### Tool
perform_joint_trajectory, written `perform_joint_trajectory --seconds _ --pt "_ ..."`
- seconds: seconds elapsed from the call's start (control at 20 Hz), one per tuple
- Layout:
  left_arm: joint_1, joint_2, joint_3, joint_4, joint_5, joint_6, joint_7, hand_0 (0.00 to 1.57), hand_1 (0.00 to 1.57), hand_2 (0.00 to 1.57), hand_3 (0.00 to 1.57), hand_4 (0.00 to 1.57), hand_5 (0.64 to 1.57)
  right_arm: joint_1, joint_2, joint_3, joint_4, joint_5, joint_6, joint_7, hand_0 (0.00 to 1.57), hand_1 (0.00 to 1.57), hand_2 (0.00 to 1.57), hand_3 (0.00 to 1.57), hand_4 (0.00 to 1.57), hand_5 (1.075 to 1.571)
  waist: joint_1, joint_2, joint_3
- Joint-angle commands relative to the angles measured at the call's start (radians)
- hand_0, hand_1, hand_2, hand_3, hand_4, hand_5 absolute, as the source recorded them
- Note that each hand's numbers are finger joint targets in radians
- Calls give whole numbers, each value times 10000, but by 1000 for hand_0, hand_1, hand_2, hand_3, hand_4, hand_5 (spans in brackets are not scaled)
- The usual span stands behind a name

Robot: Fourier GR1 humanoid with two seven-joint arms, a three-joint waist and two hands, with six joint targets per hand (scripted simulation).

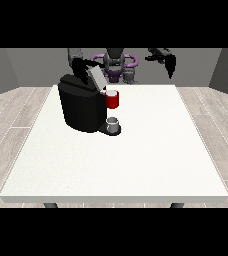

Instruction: Insert the coffee pod into the coffee machine and close the lid

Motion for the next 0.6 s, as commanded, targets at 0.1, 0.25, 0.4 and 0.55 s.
perform_joint_trajectory --seconds 0.1,0.25,0.4,0.55 --pt "-53 493 185 281 122 -149 -272 0 0 0 0 0 1571 -874 -21 30 318 4 201 610 0 0 0 0 0 1571 -142 325 27" --pt "386 480 349 687 -99 141 -965 0 0 0 0 0 1571 -382 427 469 90 347 -43 296 0 0 0 0 0 1571 -396 252 25" --pt "-28 357 8 209 15 208 -418 0 0 0 0 0 1571 -757 306 284 694 416 55 -263 0 0 0 0 0 1571 -81 492 28" --pt "-158 577 195 715 14 110 -963 0 0 0 0 0 1571 -1605 275 276 679 568 -189 320 0 0 0 0 77 1571 31 841 26"
